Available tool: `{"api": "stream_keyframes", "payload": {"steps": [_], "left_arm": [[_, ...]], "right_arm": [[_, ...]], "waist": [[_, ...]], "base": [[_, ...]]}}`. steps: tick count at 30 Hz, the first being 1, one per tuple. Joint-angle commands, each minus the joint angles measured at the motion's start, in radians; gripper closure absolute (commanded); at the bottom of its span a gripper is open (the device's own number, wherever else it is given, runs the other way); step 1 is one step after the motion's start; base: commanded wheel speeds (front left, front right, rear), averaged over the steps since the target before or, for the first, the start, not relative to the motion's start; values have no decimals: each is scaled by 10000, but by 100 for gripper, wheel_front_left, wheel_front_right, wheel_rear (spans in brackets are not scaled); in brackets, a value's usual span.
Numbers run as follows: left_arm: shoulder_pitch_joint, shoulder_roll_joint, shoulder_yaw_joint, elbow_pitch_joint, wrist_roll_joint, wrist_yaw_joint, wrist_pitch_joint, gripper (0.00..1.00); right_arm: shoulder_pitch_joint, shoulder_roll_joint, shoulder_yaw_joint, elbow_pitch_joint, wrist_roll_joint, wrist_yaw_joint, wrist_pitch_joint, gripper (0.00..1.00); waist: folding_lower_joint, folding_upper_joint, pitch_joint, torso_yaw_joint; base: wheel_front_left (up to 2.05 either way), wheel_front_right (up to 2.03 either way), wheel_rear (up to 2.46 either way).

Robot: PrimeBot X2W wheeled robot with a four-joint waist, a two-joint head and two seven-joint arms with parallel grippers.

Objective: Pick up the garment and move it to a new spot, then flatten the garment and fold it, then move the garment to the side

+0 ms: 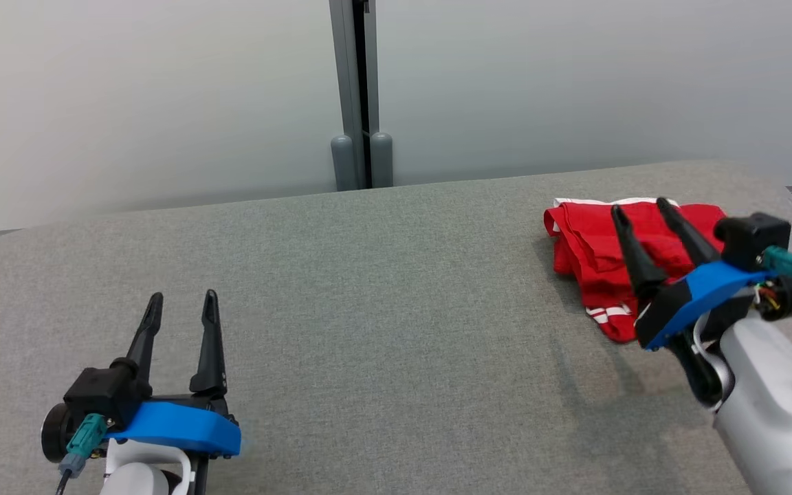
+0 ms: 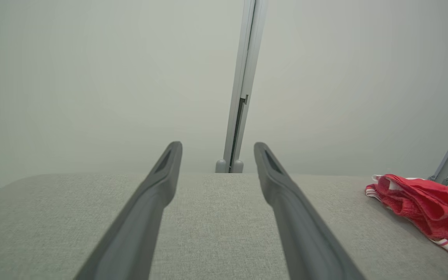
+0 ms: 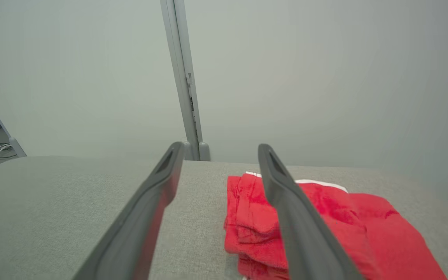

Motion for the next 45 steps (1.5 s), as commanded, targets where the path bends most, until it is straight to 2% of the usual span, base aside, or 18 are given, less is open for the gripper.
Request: {"api": "stream_keyframes", "payload": {"steps": [1, 6, 15, 22, 31, 45], "left_arm": [[78, 1, 53, -9, -33, 46, -42, 0], [183, -79, 329, 305, -247, 170, -42, 0], [350, -226, 580, 497, -66, 246, -42, 0], [479, -295, 540, 566, 226, 138, -42, 0], [387, -346, 473, 704, 370, 27, -44, 0], [314, -401, 541, 835, 448, -31, -44, 0]], "right_arm": [[292, 57, -180, -145, -106, 1, -40, 0], [1806, 718, -1308, -1208, -667, 1, -41, 0], [3777, 1412, -2819, -3104, -1924, 1, -42, 0], [4488, 1903, -3805, -3691, -2901, 1, -42, 0], [4449, 2128, -4203, -3913, -3358, 1, -43, 0], [4391, 2221, -4012, -3700, -3339, 1, -43, 0]], "waist": [[1, 1, -5, 15], [1, 1, -12, 35], [1, 1, -6, 11], [1, 1, -30, 53], [1, 1, -31, 179], [1, 1, -42, 171]], "base": [[0, 0, 0], [0, 0, 0], [0, 0, 0], [0, 0, 0], [0, 0, 0], [0, 0, 0]]}}
